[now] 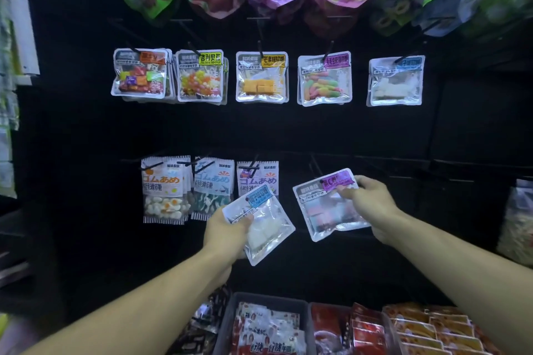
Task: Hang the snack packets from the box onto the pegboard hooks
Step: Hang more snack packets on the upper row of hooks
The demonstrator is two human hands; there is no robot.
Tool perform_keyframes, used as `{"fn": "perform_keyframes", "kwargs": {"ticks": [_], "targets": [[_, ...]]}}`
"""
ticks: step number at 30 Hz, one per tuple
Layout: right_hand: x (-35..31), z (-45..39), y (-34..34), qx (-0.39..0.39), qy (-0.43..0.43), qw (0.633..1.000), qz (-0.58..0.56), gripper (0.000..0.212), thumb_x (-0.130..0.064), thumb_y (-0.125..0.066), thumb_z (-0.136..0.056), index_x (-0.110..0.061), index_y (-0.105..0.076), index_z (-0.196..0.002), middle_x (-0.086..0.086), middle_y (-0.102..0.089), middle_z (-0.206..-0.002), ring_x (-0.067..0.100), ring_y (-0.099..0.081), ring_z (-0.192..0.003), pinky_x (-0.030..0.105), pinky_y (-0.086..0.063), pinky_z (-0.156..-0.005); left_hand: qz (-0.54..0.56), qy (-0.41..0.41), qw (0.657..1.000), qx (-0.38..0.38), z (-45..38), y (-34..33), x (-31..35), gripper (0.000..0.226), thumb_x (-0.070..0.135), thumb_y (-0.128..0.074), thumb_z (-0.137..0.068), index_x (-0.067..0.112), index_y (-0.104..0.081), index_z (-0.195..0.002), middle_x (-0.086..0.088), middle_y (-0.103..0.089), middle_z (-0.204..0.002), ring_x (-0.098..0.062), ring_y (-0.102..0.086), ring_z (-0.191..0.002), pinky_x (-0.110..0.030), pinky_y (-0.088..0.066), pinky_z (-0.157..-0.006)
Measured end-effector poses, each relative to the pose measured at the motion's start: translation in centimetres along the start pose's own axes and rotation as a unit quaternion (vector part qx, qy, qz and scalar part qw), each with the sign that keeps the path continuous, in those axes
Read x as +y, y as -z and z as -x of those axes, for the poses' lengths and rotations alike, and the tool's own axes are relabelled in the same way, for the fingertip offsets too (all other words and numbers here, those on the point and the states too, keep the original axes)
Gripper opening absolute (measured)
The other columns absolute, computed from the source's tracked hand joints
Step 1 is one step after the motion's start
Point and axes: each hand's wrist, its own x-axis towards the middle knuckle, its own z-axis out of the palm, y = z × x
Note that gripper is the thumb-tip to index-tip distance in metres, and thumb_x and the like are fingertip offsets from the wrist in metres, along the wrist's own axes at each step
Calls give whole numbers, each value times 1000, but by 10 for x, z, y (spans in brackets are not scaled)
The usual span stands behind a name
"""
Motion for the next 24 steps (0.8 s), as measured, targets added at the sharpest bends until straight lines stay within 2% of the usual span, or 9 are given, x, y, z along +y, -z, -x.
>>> {"fn": "perform_keyframes", "kwargs": {"ticks": [4, 7, 9, 13, 19, 24], "targets": [[3, -6, -9, 15, -2, 1000, -25, 10, -13, -66, -101, -18, -74, -103, 5, -78, -100, 22, -74, -88, 33, -56, -71, 6, -5, 1000, -3, -6, 2, -1, 20, 13, -66, -105, 22, -68, -123, -3, -80, -106, -24, -79, -86, -43, -66, -68], [13, -8, -17, 10, -29, 999, -17, 10, -12, -66, -101, -17, -74, -101, 7, -78, -102, 26, -74, -96, 37, -59, -78, 16, -5, 1000, -7, -7, 3, -4, 20, 12, -67, -104, 21, -68, -123, -4, -80, -107, -24, -80, -86, -39, -64, -61], [24, -6, -23, 11, -40, 999, -20, 10, -12, -65, -101, -17, -73, -100, 6, -77, -101, 25, -74, -95, 37, -59, -78, 23, -4, 1000, -13, -6, 3, -7, 20, 12, -67, -104, 21, -68, -122, -3, -80, -106, -23, -80, -85, -37, -63, -59], [39, -13, -27, 69, -50, 994, -75, 6, -15, -65, -102, -17, -71, -99, 6, -77, -99, 27, -75, -92, 43, -60, -86, 31, -9, 999, -29, -5, 2, -10, 20, 12, -68, -104, 21, -68, -121, -2, -80, -103, -22, -80, -83, -35, -62, -57], [43, -33, -38, 90, -69, 988, -107, 5, -14, -67, -101, -14, -70, -98, 4, -75, -92, 19, -68, -72, 30, -52, -64, 51, -4, 998, -44, -4, -3, -13, 20, 11, -68, -104, 20, -68, -121, -5, -80, -107, -23, -80, -86, -36, -64, -57], [50, -40, -49, 99, -87, 984, -117, 5, -17, -65, -101, -16, -70, -100, 4, -76, -95, 24, -72, -76, 37, -58, -68, 59, -2, 996, -62, -5, -7, -20, 16, 10, -67, -104, 23, -68, -112, -1, -80, -101, -16, -79, -77, -33, -63, -53]]}}
